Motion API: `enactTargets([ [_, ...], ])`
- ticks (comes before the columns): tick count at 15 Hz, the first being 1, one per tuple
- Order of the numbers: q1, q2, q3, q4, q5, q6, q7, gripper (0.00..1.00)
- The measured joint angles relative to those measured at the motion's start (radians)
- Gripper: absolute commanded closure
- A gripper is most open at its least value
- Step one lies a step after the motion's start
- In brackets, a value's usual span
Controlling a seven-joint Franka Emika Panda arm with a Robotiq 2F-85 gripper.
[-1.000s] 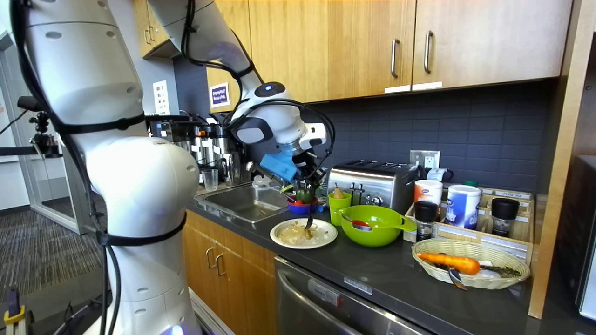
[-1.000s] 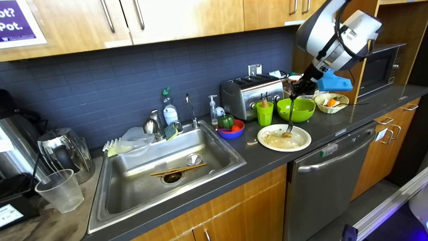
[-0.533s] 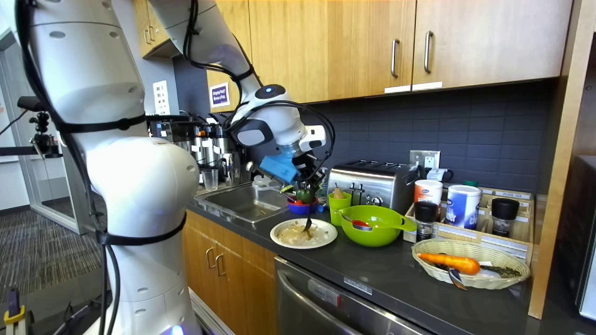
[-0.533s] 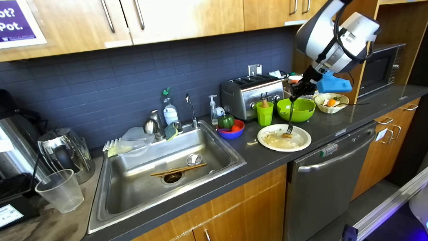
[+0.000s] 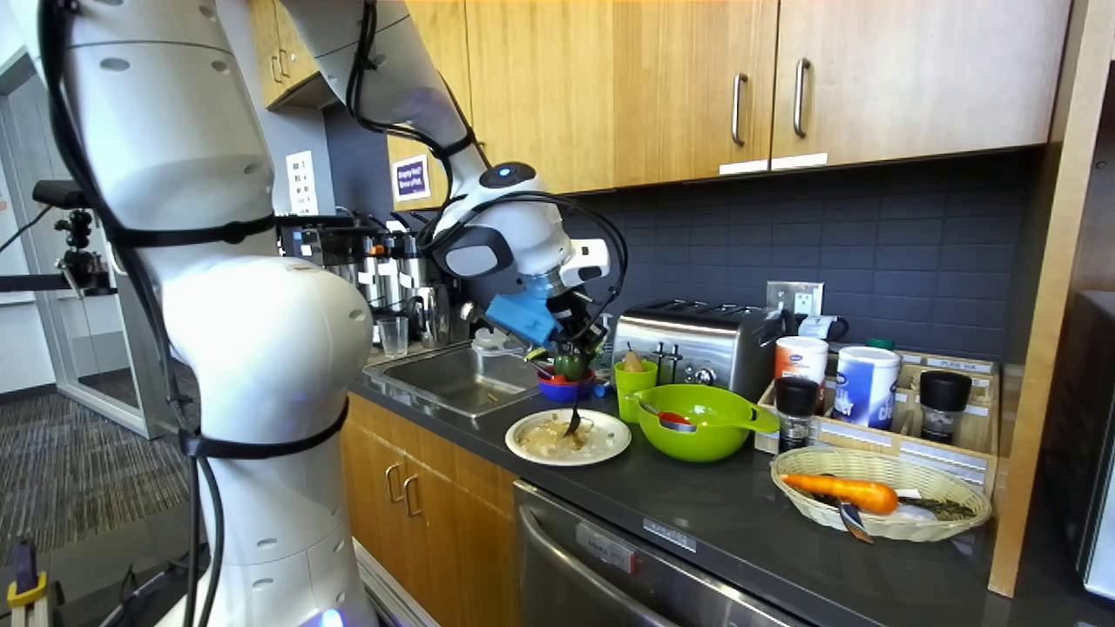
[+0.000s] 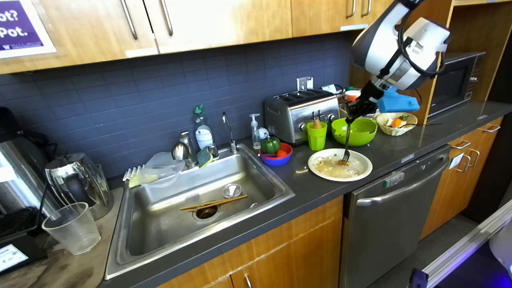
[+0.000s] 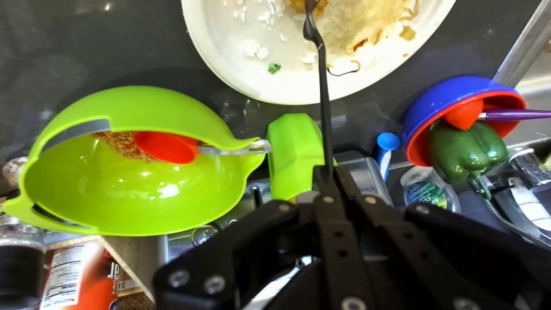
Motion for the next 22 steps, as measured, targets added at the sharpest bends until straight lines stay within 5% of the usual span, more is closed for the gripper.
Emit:
enactTargets([
  [22,-0.028,-0.099,0.001,-0.010,-0.007,0.018,0.011,0.99],
])
